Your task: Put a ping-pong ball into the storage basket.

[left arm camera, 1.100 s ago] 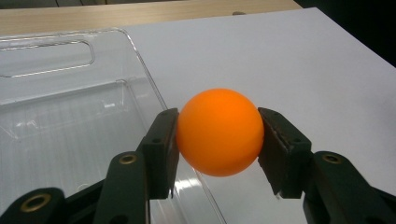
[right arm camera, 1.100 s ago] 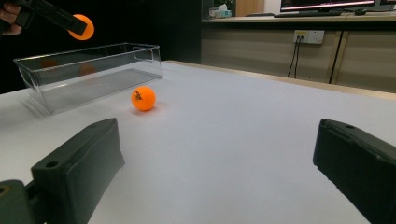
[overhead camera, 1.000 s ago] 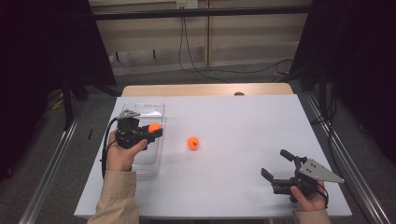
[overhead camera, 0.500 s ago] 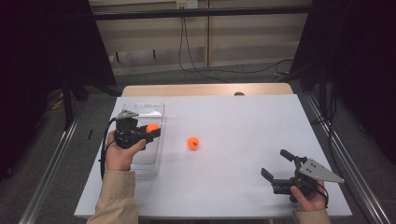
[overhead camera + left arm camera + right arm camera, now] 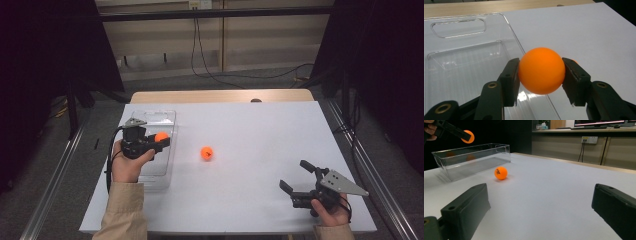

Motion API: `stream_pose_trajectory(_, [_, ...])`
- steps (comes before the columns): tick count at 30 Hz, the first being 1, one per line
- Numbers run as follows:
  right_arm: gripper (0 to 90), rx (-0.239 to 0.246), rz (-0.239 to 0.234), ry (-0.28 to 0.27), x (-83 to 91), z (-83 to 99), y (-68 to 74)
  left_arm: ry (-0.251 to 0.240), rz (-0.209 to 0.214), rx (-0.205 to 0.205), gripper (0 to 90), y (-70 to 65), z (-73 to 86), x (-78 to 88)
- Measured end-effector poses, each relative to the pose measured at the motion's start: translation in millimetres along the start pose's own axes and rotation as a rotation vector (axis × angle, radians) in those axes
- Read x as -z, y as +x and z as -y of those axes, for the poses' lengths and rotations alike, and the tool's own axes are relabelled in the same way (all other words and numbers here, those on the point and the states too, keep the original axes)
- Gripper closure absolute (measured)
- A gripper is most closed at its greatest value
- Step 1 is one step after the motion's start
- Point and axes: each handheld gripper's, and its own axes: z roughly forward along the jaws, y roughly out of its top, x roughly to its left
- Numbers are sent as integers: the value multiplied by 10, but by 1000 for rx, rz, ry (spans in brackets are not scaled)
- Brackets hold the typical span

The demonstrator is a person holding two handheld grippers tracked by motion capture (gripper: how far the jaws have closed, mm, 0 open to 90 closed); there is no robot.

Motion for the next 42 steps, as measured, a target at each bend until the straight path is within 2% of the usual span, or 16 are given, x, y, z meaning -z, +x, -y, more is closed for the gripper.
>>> stream_pose_trajectory(29, [7,-1,-2,-1,1,-2,2,1,-33,11,508,91,21,30])
stream_pose_trajectory(42, [7,2,-1,-1,-1,-3,2,8,-55,31,508,176,51,26])
